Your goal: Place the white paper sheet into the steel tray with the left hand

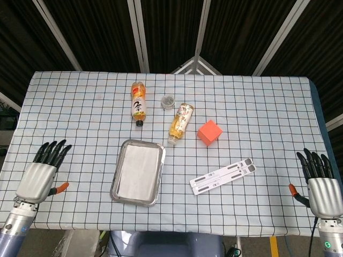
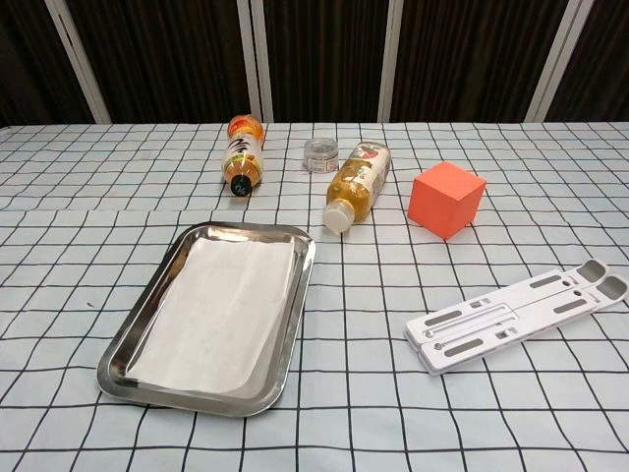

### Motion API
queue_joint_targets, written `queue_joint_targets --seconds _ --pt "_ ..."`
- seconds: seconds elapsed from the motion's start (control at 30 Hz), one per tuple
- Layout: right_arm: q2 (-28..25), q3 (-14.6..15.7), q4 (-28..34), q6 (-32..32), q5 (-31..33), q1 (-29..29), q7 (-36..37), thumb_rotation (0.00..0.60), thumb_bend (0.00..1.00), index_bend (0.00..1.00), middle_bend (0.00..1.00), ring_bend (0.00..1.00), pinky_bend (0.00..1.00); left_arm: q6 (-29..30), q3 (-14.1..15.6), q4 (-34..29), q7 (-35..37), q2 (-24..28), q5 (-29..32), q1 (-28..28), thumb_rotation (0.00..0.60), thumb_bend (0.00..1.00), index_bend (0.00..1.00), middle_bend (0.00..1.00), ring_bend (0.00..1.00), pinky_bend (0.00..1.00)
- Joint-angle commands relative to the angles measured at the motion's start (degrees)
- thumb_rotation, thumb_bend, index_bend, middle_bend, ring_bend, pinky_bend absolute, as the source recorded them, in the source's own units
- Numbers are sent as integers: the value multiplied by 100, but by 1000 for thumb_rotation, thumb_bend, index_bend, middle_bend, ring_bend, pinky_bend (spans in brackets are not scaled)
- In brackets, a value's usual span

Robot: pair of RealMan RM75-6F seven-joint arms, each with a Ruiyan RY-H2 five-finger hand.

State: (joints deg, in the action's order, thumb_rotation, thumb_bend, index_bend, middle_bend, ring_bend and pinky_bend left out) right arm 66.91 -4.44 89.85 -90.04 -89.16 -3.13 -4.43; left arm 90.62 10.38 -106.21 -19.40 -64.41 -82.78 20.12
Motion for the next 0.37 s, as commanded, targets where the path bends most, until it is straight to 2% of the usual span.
queue_joint_targets --seconds 0.03,0.23,0.37 --pt "7 2 4 -8 -15 -1 -22 600 329 0 0 0 0 184 100 443 388 18 -169 -331 600 128 0 0 0 0" --pt "11 7 -16 -19 -30 2 -14 600 328 0 0 0 0 641 -36 843 509 -154 -314 -779 600 129 0 0 0 0" --pt "13 8 -20 -1 -29 -8 -5 600 329 0 0 0 0 734 -132 954 579 -224 -329 -955 600 128 0 0 0 0"
